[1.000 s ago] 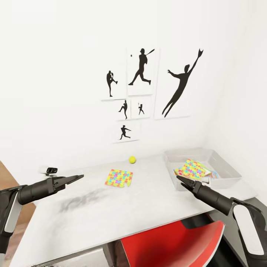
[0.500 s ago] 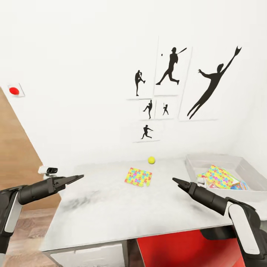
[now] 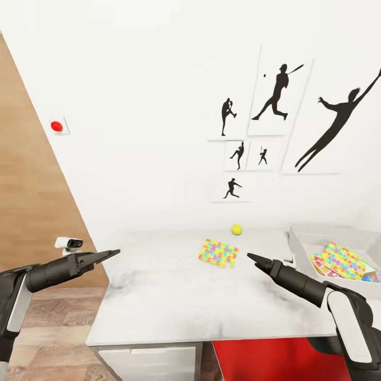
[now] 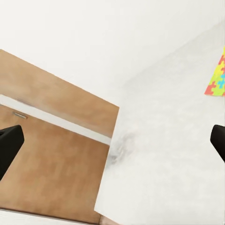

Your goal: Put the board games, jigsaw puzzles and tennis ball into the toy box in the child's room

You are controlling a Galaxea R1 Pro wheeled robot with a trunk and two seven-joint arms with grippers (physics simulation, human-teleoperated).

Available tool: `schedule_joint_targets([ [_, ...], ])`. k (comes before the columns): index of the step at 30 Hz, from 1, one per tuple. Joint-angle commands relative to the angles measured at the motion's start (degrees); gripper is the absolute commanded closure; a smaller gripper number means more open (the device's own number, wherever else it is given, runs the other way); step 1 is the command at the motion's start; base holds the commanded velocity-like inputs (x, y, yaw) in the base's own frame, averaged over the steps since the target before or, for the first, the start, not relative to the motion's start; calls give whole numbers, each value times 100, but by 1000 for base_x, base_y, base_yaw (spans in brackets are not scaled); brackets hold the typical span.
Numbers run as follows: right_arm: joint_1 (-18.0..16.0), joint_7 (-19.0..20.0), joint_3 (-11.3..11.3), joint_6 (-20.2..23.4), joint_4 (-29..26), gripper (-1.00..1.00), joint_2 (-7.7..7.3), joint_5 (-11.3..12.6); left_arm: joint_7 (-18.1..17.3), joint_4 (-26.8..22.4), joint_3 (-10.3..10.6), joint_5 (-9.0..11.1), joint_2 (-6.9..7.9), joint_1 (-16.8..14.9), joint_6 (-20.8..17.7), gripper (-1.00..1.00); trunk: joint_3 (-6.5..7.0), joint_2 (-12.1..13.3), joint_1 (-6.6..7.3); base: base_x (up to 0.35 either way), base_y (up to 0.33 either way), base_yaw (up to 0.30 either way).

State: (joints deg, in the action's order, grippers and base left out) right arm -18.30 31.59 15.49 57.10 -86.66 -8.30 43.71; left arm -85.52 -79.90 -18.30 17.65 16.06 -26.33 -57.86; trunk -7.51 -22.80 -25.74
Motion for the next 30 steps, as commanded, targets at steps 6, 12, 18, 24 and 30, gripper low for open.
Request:
schedule_joint_targets([
  [6,-7,52,22,32,-11,-100,-4,-23,-17,0,-1,2,1,-4,-59,-100,-19,-12,-4,149,102,4],
  [12,-7,62,24,37,-13,-100,-5,-21,-22,0,-2,2,2,8,-59,-100,-53,-12,-4,119,58,-83],
  [18,-7,59,24,38,-3,-100,-5,-20,-25,0,-5,2,3,13,-58,-100,-96,-12,-4,64,19,-123],
  [24,-7,58,25,38,-14,-100,-5,-20,-26,0,-6,2,4,13,-59,-100,-114,-12,-4,147,59,-48],
  [30,-7,58,25,38,-17,-100,-5,-20,-26,0,-7,2,8,14,-63,-100,-117,-12,-4,91,36,-9],
])
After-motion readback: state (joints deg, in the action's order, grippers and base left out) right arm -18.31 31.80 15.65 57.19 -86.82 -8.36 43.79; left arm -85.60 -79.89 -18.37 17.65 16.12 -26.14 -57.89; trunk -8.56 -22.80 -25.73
